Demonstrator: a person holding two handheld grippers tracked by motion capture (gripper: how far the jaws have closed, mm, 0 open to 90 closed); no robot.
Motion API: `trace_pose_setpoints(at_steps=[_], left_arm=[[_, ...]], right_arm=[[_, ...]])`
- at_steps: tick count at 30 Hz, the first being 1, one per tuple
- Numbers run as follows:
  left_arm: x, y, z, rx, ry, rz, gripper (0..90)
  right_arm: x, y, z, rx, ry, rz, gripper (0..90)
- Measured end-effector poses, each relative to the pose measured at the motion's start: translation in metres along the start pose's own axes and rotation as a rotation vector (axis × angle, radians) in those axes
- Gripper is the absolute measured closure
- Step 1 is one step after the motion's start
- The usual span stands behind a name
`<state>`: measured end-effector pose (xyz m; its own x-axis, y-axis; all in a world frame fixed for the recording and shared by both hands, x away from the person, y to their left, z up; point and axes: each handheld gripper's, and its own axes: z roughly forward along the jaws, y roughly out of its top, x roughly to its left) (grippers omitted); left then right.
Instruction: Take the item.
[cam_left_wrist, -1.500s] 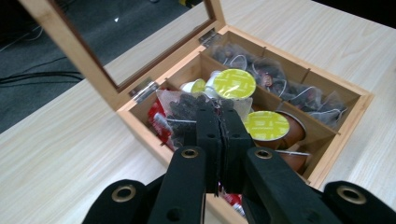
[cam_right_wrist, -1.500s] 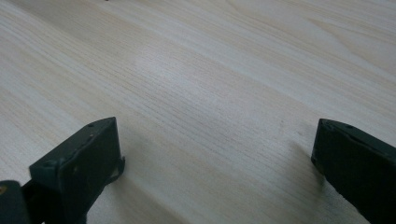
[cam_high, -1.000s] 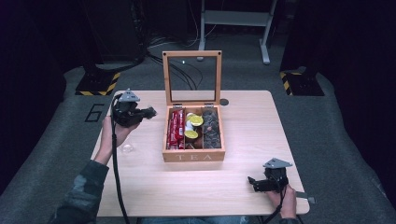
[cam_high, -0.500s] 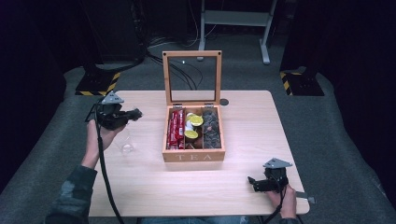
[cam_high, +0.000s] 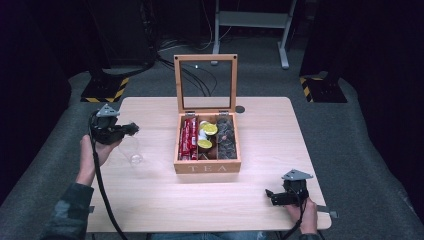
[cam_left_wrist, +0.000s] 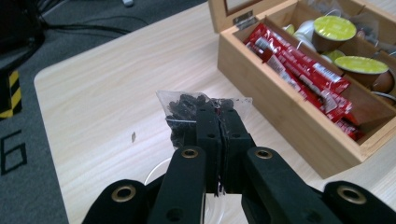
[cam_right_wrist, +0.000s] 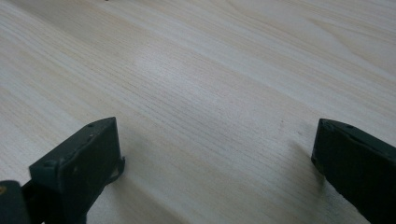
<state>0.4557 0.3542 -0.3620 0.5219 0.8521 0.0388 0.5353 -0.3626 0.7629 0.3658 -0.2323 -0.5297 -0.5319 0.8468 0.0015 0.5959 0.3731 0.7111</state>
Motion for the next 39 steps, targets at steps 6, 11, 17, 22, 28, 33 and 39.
trace_pose_setpoints(at_steps=[6, 11, 17, 22, 28, 33, 39], left_arm=[[0.007, -0.012, 0.003, 0.037, 0.007, -0.024, 88.3], [0.012, -0.022, 0.007, 0.078, 0.001, -0.034, 88.2], [0.014, -0.031, 0.015, 0.108, -0.013, -0.062, 88.1], [0.015, -0.038, 0.02, 0.145, -0.017, -0.059, 88.0], [0.014, -0.044, 0.027, 0.151, -0.023, -0.095, 82.8], [0.014, -0.047, 0.024, 0.139, -0.025, -0.115, 60.9], [0.009, -0.05, 0.017, 0.096, -0.023, -0.13, 29.5]], right_arm=[[0.0, 0.0, 0.0, 0.0, 0.0, -0.001, 0.6], [0.0, 0.0, 0.0, 0.0, 0.0, 0.0, 0.6], [0.0, 0.0, 0.0, 0.0, 0.0, 0.0, 0.6], [0.0, 0.0, 0.0, 0.0, 0.0, 0.0, 0.6], [0.0, 0.0, 0.0, 0.0, 0.0, 0.0, 0.6], [0.0, 0.0, 0.0, 0.0, 0.0, 0.0, 0.6], [0.0, 0.0, 0.0, 0.0, 0.0, 0.0, 0.6]])
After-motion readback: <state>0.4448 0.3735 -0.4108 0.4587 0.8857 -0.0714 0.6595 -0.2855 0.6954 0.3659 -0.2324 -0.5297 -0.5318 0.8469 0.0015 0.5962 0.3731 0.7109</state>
